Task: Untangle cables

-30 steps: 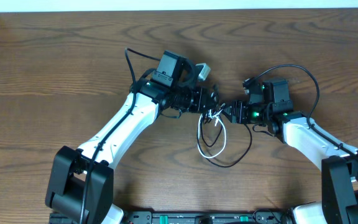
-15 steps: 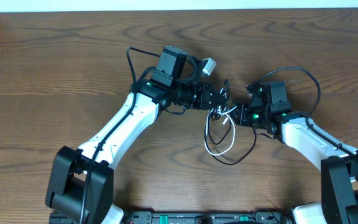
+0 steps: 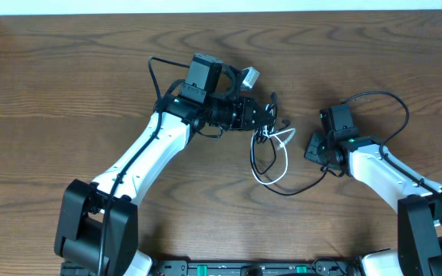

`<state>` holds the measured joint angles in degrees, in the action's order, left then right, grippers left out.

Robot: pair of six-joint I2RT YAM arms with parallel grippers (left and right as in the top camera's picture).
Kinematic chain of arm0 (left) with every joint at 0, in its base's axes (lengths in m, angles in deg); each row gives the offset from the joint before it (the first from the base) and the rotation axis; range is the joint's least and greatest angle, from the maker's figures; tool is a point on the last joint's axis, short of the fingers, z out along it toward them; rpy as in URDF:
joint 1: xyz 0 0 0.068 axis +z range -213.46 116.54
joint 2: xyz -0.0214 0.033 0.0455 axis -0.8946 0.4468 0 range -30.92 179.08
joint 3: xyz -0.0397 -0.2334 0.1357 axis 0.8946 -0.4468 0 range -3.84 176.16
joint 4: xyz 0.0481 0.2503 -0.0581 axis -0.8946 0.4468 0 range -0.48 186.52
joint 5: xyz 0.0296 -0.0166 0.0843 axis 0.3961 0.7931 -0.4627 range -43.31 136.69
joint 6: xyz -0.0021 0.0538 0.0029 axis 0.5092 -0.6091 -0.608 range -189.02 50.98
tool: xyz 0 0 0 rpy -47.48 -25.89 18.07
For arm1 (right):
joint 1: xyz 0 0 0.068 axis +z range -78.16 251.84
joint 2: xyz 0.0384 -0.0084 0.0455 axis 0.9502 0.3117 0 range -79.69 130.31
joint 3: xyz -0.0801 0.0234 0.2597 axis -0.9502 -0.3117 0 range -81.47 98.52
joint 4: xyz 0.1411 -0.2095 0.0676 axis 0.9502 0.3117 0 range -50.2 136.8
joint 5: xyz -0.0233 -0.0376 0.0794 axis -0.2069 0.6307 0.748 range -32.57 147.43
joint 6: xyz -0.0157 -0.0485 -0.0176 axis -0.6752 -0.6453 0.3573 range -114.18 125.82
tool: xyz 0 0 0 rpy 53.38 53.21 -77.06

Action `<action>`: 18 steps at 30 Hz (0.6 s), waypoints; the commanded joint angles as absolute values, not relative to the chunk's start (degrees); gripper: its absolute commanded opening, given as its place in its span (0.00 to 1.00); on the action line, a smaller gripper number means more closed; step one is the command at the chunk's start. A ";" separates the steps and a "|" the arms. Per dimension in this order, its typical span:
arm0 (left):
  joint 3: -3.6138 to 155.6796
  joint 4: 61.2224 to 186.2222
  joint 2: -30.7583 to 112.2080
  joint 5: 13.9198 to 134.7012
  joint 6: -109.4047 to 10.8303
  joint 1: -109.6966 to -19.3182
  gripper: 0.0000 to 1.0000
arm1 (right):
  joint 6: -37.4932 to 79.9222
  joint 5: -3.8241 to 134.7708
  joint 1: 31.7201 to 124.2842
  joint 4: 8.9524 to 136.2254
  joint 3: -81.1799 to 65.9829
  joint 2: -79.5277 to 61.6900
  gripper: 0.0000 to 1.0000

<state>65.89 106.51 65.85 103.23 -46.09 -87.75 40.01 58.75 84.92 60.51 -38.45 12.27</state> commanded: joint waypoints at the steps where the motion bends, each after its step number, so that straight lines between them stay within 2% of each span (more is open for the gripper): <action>1: 65.72 106.34 65.61 104.49 -45.87 -87.64 0.08 | 34.37 68.63 85.05 57.50 -39.28 13.32 0.41; 6: 65.69 108.04 65.61 100.52 -47.48 -87.64 0.08 | 21.45 86.51 85.05 53.32 -39.28 13.32 0.49; 11: 65.69 113.90 65.61 90.77 -52.10 -87.64 0.08 | 19.38 88.50 85.05 54.37 -39.28 13.32 0.59; 18: 65.69 119.03 65.63 87.36 -57.10 -87.64 0.08 | 19.44 88.22 85.03 54.20 -39.28 13.32 0.60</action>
<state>65.89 118.36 65.85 89.65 -52.93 -87.82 21.19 86.62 84.92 54.28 -38.89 12.86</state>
